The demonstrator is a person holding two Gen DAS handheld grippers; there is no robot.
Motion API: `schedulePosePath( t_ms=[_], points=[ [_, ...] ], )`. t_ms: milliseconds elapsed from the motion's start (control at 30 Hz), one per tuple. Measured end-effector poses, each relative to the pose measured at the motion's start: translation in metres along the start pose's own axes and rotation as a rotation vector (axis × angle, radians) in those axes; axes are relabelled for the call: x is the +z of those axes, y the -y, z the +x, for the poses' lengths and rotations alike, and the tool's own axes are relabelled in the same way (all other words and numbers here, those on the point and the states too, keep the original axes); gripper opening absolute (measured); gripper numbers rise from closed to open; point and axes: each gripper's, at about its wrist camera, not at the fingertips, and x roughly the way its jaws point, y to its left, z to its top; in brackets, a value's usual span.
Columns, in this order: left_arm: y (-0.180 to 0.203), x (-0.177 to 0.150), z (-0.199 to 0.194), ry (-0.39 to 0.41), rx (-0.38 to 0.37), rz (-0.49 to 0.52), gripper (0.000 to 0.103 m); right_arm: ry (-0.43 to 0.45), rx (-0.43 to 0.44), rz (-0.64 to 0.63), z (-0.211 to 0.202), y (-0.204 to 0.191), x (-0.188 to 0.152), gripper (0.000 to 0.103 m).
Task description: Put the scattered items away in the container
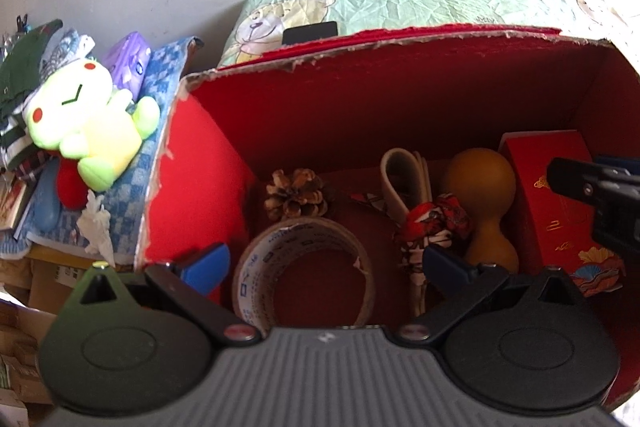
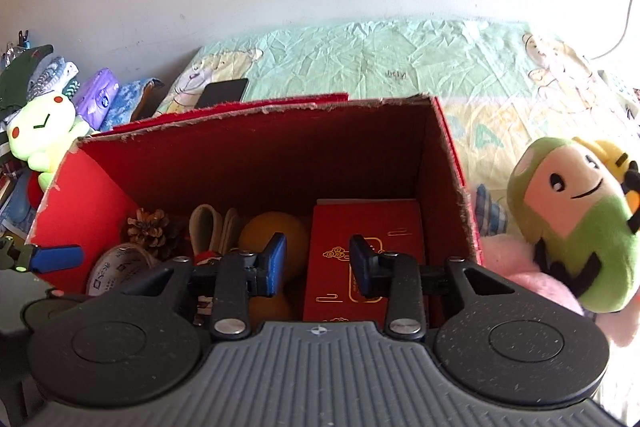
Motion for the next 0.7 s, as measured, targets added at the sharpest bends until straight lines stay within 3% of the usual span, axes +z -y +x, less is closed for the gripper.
schedulePosePath(
  t_ms=[533,700],
  points=[
    [0.004,0.001,0.002,0.020,0.002,0.016,0.102,-0.040,0.002,0.040,0.013,0.003,0.004,0.024],
    [0.007,0.002,0.005,-0.008,0.013,0.034,0.102,-0.075,0.010,0.033,0.018,0.002,0.007,0.023]
  ],
)
